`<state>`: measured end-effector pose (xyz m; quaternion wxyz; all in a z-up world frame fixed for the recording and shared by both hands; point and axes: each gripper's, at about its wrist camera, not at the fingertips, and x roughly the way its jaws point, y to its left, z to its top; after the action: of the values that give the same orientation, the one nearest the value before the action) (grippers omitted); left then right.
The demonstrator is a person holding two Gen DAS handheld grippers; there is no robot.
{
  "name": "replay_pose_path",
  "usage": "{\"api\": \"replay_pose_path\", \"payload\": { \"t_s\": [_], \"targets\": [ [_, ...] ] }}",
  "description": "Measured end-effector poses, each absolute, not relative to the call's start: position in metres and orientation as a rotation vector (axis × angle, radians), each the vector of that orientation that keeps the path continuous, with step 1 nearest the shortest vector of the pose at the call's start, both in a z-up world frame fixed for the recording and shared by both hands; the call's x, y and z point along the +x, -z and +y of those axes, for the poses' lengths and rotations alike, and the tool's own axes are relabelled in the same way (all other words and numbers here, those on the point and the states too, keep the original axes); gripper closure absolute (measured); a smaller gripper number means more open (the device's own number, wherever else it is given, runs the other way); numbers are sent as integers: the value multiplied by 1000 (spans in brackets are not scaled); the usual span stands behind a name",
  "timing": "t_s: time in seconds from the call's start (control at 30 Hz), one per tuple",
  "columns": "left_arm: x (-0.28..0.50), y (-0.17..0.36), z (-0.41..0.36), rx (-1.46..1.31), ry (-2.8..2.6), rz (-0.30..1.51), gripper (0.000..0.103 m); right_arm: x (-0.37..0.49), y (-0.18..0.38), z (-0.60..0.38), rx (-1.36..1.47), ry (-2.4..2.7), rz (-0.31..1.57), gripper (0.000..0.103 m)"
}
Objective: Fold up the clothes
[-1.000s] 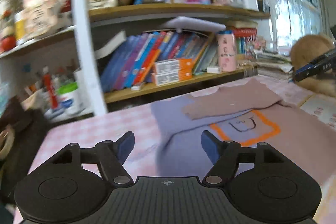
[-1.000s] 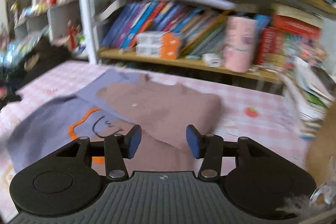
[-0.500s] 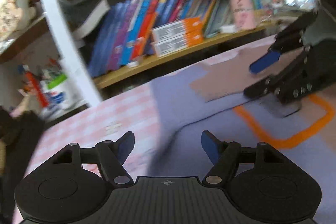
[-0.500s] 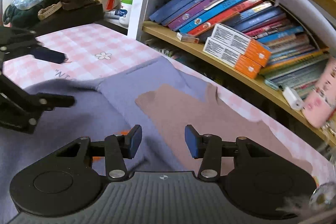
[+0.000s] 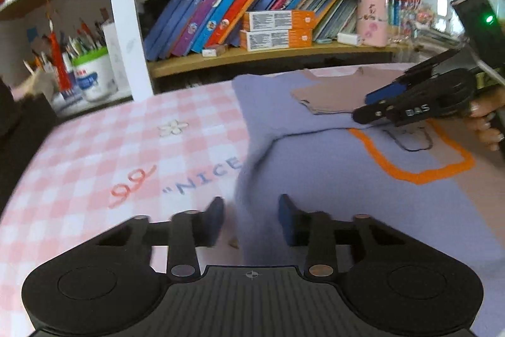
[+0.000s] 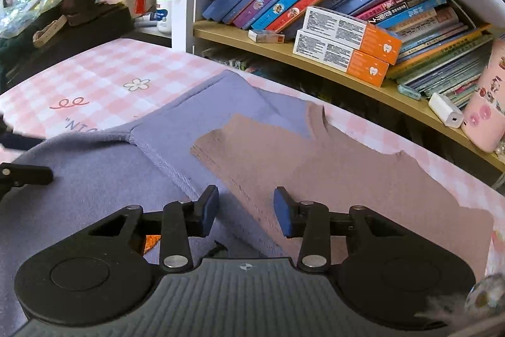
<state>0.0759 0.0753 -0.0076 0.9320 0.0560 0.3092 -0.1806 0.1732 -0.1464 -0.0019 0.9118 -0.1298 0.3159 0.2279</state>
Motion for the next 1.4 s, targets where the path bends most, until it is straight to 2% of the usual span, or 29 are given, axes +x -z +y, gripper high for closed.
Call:
{"api": "replay_pose_path", "payload": {
  "t_s": [0.03,0.17,0.33,0.5,0.7,0.73,0.8,0.87,0.93,0.97,1.0,1.03,1.13,1.2,1.27,1.33,1.4],
  "targets": [
    [74,7,76,105,385,634,97,173,2,-146,-268,-464,653,66],
    [58,6,80,91,428,624,98,166,-1,-143,-279,-446,667,65],
    [24,4,99,60,426,607,98,140,-1,-135,-314,-500,665,56],
    [9,3,114,48,374,617,98,125,2,-109,-388,-563,645,57],
    [-5,-5,123,66,357,615,97,127,-2,-95,-335,-625,647,60],
    [-7,-8,122,87,341,609,90,128,-3,-92,-333,-626,645,60],
    [-10,-15,118,154,281,580,88,130,-4,-88,-330,-626,639,61],
    [-13,-23,110,240,208,546,80,133,-4,-84,-330,-617,635,59],
    [-18,-35,101,289,175,481,61,136,-2,-79,-344,-603,635,59],
    [-19,-41,97,287,191,454,55,136,-1,-77,-356,-598,630,59],
    [-18,-43,90,275,235,443,43,135,1,-75,-373,-593,619,59],
    [-17,-44,84,263,282,434,37,134,3,-72,-390,-589,608,59],
    [-10,-41,58,263,376,440,37,133,4,-67,-426,-579,587,61],
    [-5,-35,42,275,405,459,37,134,4,-70,-417,-582,583,68],
    [-1,-28,30,284,416,480,35,136,2,-78,-383,-575,572,90],
    [-3,-22,25,279,437,502,28,138,1,-86,-348,-567,562,93],
    [-6,-18,23,281,453,518,27,139,-7,-103,-299,-561,529,94]
  ]
}}
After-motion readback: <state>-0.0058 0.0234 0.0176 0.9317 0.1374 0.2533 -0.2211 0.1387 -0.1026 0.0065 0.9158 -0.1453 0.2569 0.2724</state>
